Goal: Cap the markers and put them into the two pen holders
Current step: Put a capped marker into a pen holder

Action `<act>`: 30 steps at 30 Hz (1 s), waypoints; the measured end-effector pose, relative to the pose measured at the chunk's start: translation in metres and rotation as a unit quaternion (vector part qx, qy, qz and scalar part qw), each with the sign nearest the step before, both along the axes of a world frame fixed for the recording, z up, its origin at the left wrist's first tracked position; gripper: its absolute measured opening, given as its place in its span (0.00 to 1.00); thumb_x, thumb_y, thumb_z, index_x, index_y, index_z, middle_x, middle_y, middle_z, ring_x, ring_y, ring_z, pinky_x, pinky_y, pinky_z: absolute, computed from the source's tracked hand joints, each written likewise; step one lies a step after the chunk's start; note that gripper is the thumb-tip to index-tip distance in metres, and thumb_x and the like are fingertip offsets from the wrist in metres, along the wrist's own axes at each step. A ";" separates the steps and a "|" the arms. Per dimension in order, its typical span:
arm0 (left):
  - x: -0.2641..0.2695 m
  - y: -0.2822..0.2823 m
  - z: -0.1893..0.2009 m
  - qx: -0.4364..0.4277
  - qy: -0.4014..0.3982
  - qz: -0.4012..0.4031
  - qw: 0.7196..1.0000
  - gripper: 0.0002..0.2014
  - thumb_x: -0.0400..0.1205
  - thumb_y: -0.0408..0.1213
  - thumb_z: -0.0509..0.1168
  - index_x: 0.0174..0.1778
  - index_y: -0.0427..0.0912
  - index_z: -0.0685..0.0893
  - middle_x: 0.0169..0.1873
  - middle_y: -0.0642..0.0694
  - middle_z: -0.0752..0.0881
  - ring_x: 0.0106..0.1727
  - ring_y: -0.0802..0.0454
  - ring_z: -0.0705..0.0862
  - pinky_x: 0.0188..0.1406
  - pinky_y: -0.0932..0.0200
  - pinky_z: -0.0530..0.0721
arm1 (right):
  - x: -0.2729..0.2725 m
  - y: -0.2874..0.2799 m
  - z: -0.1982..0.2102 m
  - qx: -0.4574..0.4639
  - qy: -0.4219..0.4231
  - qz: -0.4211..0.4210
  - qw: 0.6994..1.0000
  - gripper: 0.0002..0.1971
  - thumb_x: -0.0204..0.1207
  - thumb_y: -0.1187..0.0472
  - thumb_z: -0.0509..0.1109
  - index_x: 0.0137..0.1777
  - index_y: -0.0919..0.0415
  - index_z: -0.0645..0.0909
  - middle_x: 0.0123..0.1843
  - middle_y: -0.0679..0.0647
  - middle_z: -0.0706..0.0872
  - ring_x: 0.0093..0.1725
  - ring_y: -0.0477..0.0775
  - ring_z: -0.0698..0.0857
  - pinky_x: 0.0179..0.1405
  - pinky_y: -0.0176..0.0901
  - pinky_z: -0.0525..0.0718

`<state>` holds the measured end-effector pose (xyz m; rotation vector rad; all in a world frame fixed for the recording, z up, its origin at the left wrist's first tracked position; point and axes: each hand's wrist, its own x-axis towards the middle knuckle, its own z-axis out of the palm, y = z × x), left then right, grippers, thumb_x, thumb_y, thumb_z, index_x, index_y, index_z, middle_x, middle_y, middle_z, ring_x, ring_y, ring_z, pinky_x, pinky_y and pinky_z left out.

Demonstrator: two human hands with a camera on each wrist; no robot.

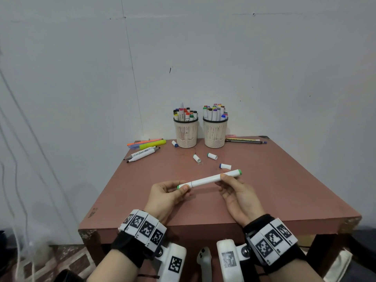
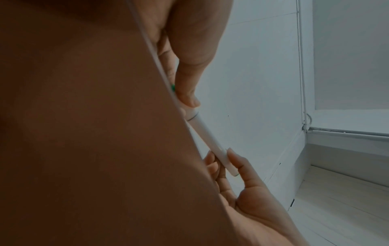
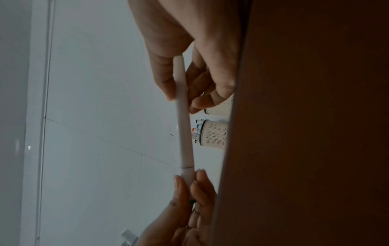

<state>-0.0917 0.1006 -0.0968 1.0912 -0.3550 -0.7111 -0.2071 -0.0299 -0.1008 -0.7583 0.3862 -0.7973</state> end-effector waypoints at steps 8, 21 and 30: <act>-0.008 0.001 0.007 -0.006 -0.008 0.024 1.000 0.04 0.78 0.17 0.63 0.43 0.26 0.82 0.33 0.33 0.85 0.27 0.53 0.88 0.27 0.66 0.86 | 0.000 0.004 0.003 0.029 -0.011 -0.006 1.000 0.07 0.76 0.75 0.65 0.45 0.64 0.81 0.32 0.54 0.86 0.30 0.47 0.85 0.30 0.31 0.83; -0.001 0.018 0.032 0.096 -0.191 0.017 0.977 0.06 0.74 0.28 0.73 0.45 0.37 0.86 0.36 0.41 0.88 0.37 0.52 0.87 0.39 0.65 0.86 | -0.008 0.012 0.037 0.000 -0.069 -0.003 0.998 0.09 0.76 0.76 0.65 0.47 0.62 0.80 0.49 0.62 0.87 0.50 0.57 0.85 0.43 0.36 0.87; 0.040 0.019 0.115 0.113 -0.401 -0.021 0.909 0.07 0.74 0.27 0.74 0.43 0.43 0.88 0.33 0.52 0.91 0.35 0.64 0.87 0.40 0.74 0.81 | 0.014 0.000 0.125 -0.246 -0.050 -0.059 0.966 0.11 0.75 0.77 0.68 0.52 0.64 0.82 0.39 0.55 0.86 0.42 0.54 0.86 0.48 0.40 0.86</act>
